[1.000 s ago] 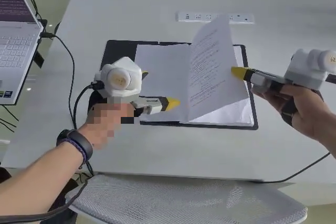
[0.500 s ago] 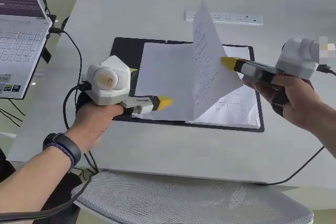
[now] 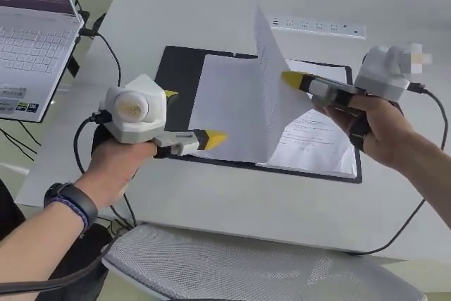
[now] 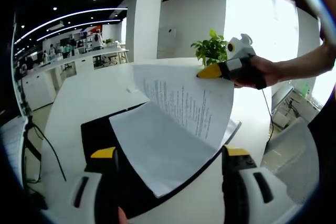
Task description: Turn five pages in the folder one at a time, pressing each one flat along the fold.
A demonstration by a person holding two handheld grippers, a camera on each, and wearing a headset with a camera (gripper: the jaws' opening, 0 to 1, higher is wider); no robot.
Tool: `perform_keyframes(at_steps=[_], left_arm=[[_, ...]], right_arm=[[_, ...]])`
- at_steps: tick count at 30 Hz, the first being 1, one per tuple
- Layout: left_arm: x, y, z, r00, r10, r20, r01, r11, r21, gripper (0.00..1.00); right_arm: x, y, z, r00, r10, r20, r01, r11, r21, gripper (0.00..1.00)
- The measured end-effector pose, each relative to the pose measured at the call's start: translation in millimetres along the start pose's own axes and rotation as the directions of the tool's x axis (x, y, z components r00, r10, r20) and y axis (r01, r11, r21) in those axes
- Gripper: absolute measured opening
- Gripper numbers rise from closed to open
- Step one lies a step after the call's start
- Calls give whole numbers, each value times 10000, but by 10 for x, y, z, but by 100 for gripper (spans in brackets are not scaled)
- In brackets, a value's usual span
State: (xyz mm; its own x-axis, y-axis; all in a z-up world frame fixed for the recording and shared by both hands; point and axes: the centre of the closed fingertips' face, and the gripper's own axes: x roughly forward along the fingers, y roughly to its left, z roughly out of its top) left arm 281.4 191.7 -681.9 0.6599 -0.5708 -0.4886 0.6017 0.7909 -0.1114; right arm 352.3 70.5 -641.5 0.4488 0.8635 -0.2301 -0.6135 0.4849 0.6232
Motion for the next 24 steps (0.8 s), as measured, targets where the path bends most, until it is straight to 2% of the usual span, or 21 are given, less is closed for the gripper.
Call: perform_keyframes(at_steps=[10, 20, 24], left_arm=[[-146, 130, -44, 9998, 199, 102, -197, 9996, -184, 81], [-234, 131, -88, 9998, 176, 122, -173, 9995, -282, 82], [-277, 142, -82, 9996, 247, 165, -242, 9992, -326, 82]], right_arm=[[426, 135, -139, 9993, 233, -297, -224, 9993, 309, 0], [867, 176, -391, 9958, 267, -879, -204, 9972, 714, 0], [990, 181, -553, 9906, 326, -1330, -225, 9968, 766, 0]])
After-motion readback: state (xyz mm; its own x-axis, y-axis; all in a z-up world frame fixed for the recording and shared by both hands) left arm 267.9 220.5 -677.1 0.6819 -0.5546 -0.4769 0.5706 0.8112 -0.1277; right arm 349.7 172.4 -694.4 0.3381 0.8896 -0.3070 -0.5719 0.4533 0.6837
